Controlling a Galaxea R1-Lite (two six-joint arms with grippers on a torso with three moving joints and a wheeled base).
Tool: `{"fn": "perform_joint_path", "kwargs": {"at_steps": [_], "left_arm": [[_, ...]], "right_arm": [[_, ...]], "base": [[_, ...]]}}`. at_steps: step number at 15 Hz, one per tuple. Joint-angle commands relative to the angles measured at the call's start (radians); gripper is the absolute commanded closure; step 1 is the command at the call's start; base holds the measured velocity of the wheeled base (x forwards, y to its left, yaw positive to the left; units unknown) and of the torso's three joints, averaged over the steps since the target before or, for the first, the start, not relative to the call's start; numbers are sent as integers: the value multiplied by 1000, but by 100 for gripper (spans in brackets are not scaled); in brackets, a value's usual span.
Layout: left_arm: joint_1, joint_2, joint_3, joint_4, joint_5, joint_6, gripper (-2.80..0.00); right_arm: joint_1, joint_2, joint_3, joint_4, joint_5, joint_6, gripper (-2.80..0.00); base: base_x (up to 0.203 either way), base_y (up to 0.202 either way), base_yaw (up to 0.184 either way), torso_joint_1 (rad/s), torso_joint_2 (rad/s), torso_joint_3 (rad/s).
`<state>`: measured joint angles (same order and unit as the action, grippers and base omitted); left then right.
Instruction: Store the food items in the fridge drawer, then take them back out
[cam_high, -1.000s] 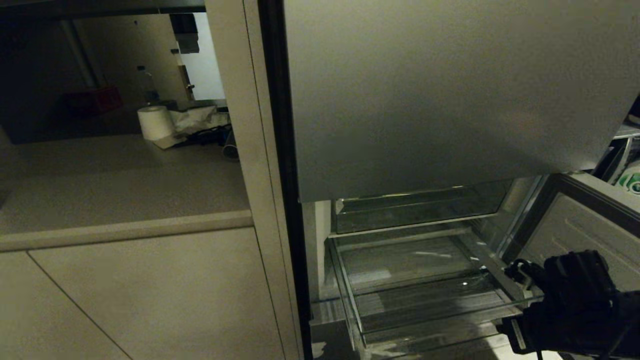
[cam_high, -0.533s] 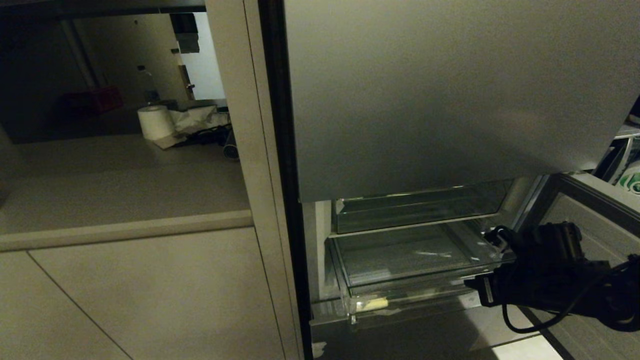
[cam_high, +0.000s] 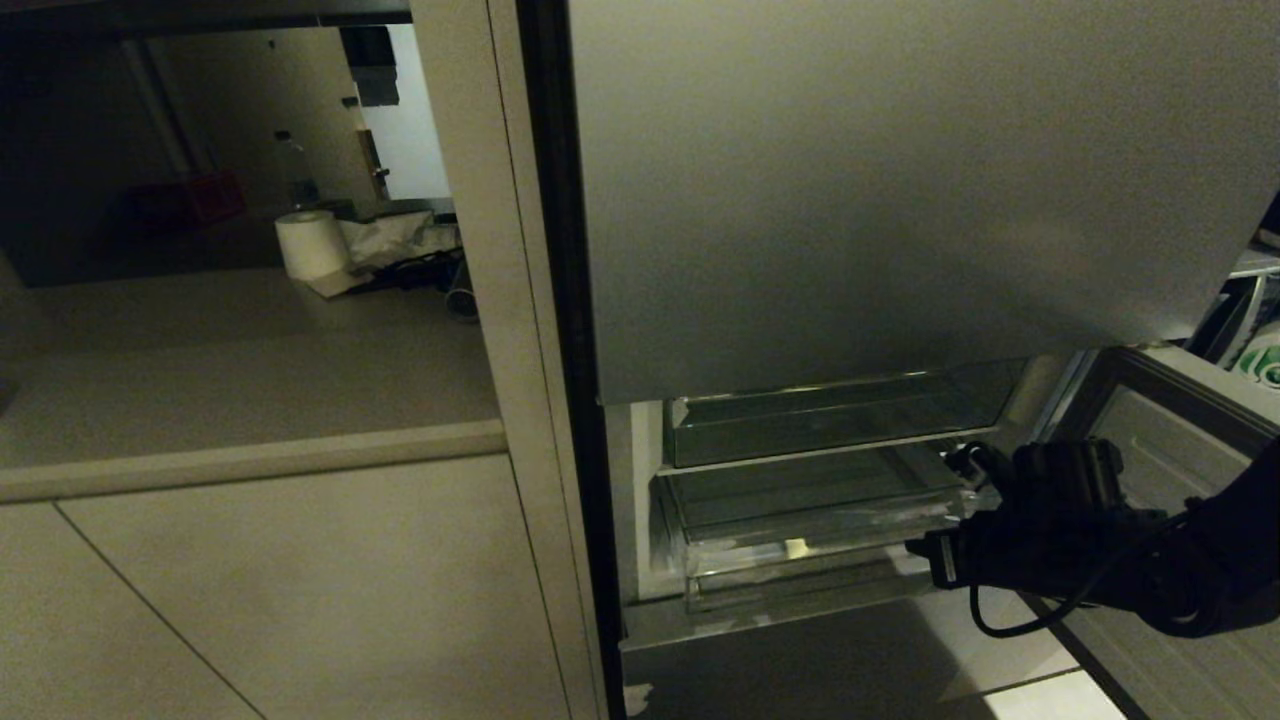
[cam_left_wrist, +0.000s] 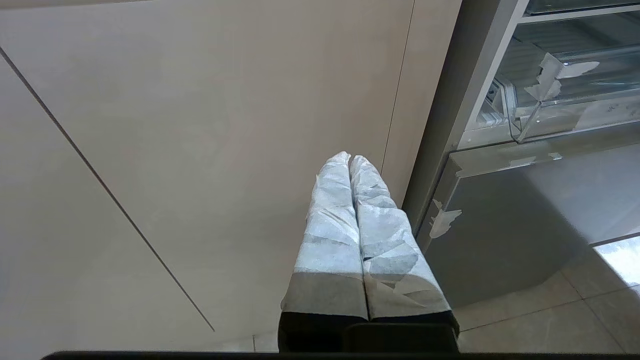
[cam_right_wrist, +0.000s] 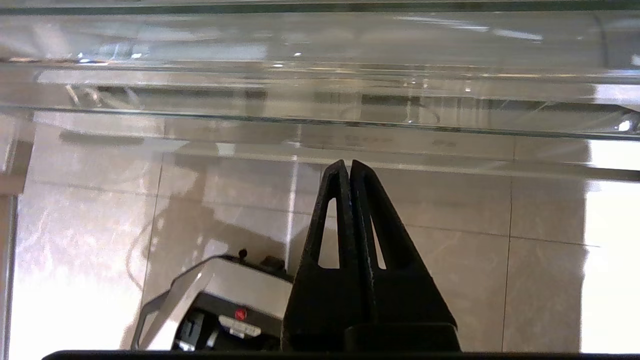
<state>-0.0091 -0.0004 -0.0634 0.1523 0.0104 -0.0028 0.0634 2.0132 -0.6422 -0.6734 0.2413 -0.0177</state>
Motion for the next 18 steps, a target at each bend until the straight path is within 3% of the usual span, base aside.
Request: {"fn": "perform_joint_path", "kwargs": {"at_steps": [1, 7, 11, 14, 18], "left_arm": [[0, 0, -1, 1, 0, 0, 0], [0, 0, 0, 1, 0, 0, 0], [0, 0, -1, 1, 0, 0, 0], [0, 0, -1, 1, 0, 0, 0], [0, 0, 1, 1, 0, 0, 0]], "right_arm": [[-8, 44, -30, -19, 4, 2, 0], [-10, 217, -99, -225, 3, 12, 0], [-10, 230, -157, -296, 9, 90, 0], [-10, 171, -101, -296, 11, 106, 0], [-10, -83, 102, -289, 21, 100, 0]], "base": [[0, 0, 0, 0, 0, 0], [0, 0, 0, 0, 0, 0], [0, 0, 0, 0, 0, 0], [0, 0, 0, 0, 0, 0], [0, 0, 0, 0, 0, 0]]}}
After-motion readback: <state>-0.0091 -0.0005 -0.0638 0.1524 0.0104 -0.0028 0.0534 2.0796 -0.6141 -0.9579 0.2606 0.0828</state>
